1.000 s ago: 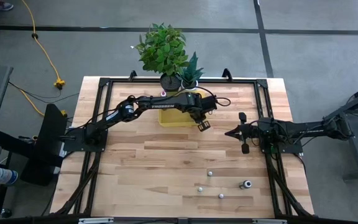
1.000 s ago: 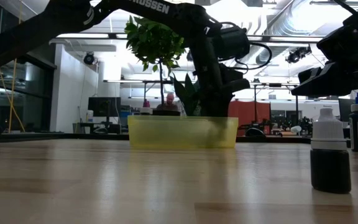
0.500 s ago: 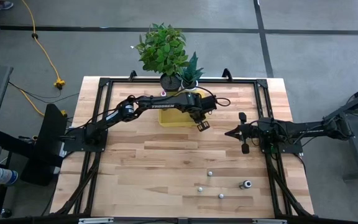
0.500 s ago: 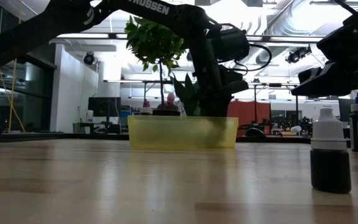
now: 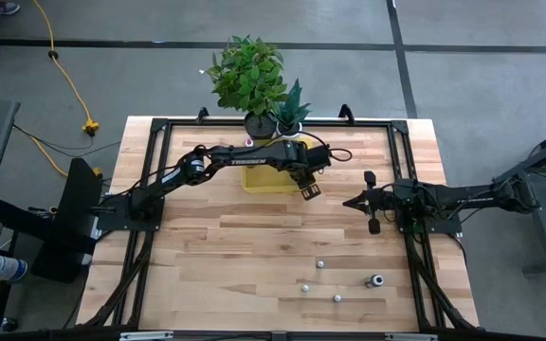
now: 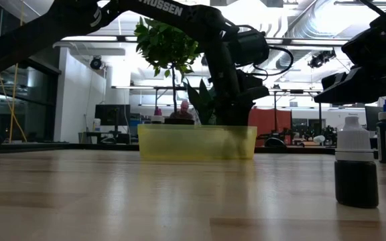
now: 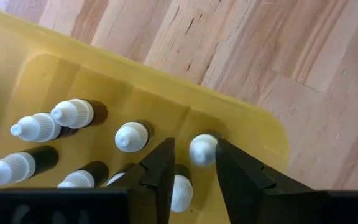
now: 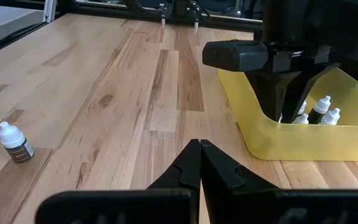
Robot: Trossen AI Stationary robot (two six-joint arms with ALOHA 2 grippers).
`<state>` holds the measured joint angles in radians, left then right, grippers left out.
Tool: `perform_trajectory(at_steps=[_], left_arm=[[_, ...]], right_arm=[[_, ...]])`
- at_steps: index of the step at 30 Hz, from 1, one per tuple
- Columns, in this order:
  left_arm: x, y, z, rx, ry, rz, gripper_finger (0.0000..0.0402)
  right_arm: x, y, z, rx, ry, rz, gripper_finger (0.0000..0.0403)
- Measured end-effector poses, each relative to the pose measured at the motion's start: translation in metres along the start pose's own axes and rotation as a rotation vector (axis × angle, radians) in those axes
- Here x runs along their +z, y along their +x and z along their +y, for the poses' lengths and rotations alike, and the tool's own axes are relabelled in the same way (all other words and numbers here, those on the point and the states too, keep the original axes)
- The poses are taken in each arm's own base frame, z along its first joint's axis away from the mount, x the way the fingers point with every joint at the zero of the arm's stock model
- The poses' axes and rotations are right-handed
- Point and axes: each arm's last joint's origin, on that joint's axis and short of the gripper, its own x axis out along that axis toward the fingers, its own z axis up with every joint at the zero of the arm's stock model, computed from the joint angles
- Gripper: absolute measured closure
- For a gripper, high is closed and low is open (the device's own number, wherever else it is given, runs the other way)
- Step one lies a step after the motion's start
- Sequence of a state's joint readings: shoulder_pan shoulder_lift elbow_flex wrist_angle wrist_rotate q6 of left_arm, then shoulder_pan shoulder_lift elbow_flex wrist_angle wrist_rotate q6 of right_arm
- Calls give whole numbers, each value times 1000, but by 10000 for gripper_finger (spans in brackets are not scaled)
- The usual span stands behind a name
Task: Pick & Place food coloring
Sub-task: Put the small blue food coloring bottle into the yellow bin, then put the left small green food coloring bottle into the yellow bin
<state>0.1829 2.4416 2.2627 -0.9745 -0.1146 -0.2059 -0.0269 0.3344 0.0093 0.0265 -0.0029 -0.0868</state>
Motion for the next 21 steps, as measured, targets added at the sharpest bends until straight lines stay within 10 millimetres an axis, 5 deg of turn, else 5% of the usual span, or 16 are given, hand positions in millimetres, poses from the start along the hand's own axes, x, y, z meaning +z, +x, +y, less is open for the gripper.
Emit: perform_trajectory(at_steps=[10, 21], left_arm=[[1, -1, 0, 0, -1, -4, 282], [14, -23, 1, 21, -3, -68, 282]], right_arm=[[0, 0, 0, 0, 0, 0, 402], [0, 0, 0, 0, 0, 0, 402]])
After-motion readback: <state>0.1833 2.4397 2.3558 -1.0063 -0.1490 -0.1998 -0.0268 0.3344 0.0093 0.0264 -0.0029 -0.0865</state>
